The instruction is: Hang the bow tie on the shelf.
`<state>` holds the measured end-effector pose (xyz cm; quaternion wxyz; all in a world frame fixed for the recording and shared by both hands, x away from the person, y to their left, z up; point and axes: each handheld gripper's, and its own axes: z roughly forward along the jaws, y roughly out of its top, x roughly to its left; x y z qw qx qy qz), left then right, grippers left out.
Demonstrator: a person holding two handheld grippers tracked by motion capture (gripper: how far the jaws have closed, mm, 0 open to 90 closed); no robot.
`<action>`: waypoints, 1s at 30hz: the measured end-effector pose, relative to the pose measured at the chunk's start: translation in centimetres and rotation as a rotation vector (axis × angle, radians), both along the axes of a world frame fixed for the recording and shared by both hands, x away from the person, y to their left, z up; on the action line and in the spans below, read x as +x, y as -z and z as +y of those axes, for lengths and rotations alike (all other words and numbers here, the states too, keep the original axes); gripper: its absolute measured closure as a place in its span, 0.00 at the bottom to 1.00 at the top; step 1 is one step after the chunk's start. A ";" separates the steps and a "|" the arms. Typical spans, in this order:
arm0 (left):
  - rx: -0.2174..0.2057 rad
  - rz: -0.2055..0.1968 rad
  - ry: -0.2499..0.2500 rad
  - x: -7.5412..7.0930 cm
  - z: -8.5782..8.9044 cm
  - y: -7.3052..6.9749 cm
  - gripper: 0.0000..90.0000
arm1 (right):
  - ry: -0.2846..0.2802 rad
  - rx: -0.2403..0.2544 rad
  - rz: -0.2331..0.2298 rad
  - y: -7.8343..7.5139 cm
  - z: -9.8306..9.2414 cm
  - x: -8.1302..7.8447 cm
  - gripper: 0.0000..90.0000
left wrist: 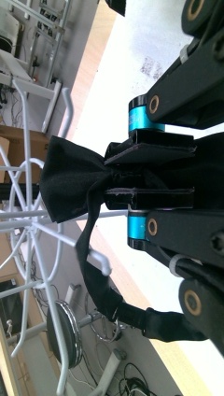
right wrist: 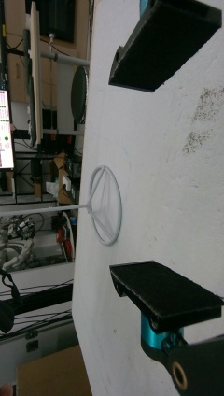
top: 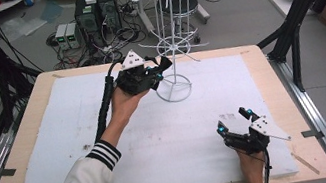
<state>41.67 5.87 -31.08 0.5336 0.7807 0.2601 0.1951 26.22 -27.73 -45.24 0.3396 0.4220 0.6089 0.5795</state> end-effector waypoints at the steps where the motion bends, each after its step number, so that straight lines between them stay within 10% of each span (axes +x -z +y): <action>1: -0.004 0.005 -0.003 0.0 0.0 0.2 0.85 | 0.000 0.001 0.000 0.0 0.0 0.0 0.09; 10: 0.000 0.066 -0.030 0.0 0.9 1.9 0.82 | -0.002 0.004 0.004 0.0 0.0 0.0 0.09; 21: 0.007 0.101 -0.096 -0.5 3.3 3.4 0.18 | -0.001 -0.001 -0.016 0.0 0.0 -0.1 0.09; 30: -0.033 -0.011 -0.057 -4.8 10.5 5.4 0.15 | -0.005 -0.005 -0.023 0.1 0.0 -0.2 0.09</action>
